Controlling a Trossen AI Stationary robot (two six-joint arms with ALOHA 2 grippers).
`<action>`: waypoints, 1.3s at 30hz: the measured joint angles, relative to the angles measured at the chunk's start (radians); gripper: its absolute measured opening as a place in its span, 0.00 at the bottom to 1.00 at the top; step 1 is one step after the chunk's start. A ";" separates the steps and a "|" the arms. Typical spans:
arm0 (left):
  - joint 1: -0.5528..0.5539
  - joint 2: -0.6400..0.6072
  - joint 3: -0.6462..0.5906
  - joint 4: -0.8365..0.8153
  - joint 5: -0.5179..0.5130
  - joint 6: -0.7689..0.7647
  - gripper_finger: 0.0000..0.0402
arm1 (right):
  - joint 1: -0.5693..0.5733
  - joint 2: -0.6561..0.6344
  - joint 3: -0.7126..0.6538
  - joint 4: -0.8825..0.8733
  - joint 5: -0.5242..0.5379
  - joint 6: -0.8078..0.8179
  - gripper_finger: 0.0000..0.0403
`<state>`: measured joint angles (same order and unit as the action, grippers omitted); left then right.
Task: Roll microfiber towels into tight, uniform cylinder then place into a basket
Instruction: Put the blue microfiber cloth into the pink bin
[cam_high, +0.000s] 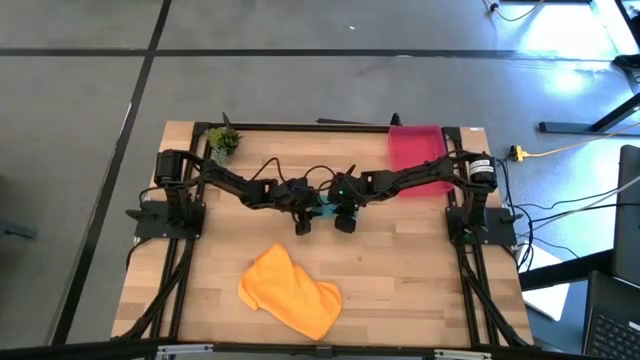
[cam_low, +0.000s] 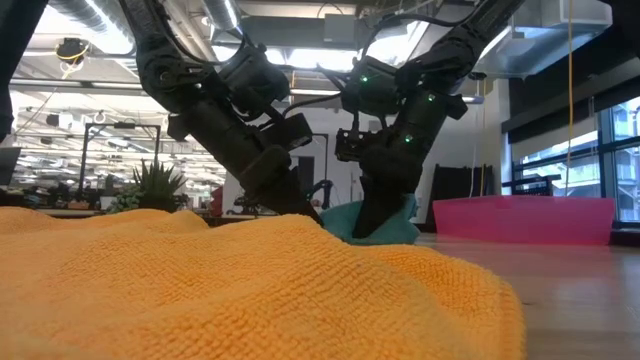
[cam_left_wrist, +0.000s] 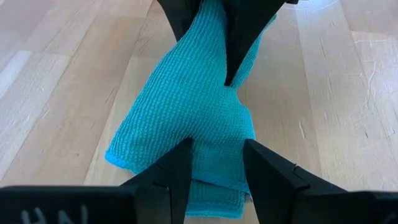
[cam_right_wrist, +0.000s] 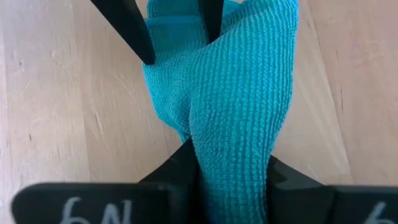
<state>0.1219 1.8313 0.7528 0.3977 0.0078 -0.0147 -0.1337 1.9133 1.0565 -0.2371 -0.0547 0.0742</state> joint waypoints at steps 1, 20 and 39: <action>0.000 0.000 0.000 0.001 0.000 0.000 0.34 | 0.000 0.000 0.000 0.000 0.000 0.000 0.20; -0.005 -0.353 0.000 -0.315 -0.077 0.027 0.34 | -0.017 -0.006 -0.001 0.000 -0.013 -0.001 0.11; -0.113 -0.499 0.000 -0.469 -0.227 -0.002 0.34 | -0.124 -0.278 -0.003 -0.174 0.042 -0.108 0.10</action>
<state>0.0093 1.3323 0.7528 -0.0713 -0.2193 -0.0170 -0.2578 1.6351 1.0534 -0.4110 -0.0127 -0.0336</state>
